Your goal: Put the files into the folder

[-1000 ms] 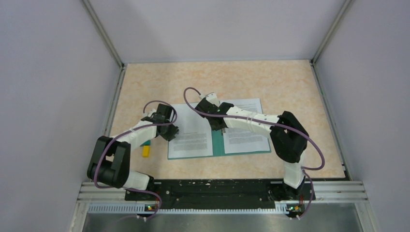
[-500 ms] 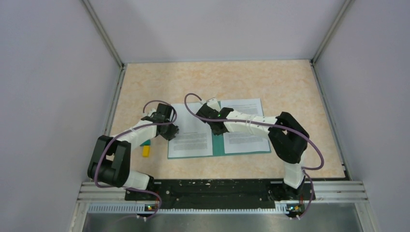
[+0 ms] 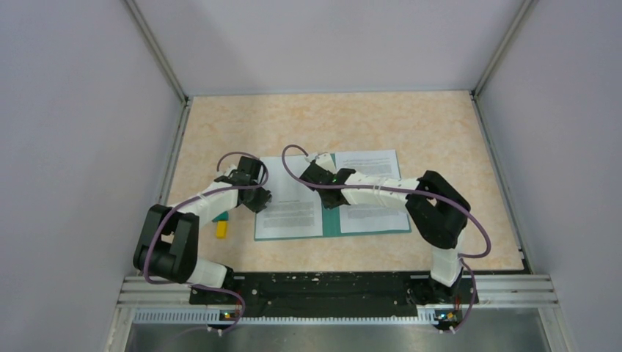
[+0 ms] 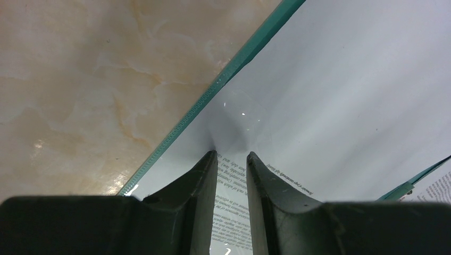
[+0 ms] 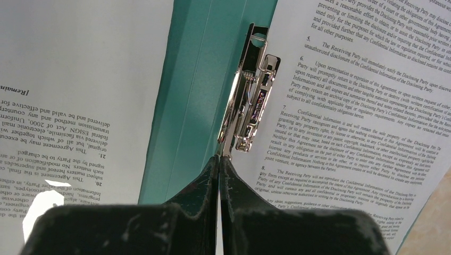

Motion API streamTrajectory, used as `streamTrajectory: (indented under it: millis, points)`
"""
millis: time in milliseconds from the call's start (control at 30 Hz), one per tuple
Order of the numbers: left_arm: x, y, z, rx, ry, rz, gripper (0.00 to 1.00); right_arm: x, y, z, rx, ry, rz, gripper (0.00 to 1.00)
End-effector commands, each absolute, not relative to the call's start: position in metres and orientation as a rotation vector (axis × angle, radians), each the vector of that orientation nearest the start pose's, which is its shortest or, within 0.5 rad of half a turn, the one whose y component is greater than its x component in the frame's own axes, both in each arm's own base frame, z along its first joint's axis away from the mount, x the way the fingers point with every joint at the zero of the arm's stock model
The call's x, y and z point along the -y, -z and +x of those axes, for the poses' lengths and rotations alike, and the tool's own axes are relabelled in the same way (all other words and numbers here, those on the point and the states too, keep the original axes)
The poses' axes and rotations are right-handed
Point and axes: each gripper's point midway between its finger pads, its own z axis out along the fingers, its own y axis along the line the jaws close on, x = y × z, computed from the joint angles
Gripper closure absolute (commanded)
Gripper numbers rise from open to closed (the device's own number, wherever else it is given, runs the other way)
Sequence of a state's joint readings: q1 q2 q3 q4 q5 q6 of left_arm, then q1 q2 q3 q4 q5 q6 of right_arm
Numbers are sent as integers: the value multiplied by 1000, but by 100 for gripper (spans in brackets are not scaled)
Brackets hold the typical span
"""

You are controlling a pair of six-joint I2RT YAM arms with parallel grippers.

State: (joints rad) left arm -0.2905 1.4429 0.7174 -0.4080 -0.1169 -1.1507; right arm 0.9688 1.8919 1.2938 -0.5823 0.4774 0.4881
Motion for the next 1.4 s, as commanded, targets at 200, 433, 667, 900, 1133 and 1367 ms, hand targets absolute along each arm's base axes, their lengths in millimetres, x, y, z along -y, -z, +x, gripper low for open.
streamTrajectory:
  millis: [200, 433, 667, 900, 1133, 1367]
  points:
    - [79, 9, 256, -2535, 69, -1196, 66, -259, 2, 253, -2597, 296, -514, 100]
    - [79, 9, 257, -2533, 69, -1202, 66, -257, 7, 251, -2611, 300, -502, 100]
    - [79, 9, 257, -2533, 72, -1200, 66, -271, 18, 249, -2637, 227, -518, 100]
    - [80, 9, 257, -2538, 79, -1193, 66, -289, 15, 249, -2647, 54, -477, 100]
    - [81, 9, 257, -2542, 83, -1187, 66, -301, -10, 256, -2613, -67, -429, 100]
    - [81, 8, 258, -2539, 87, -1183, 66, -305, -24, 262, -2597, -101, -408, 100]
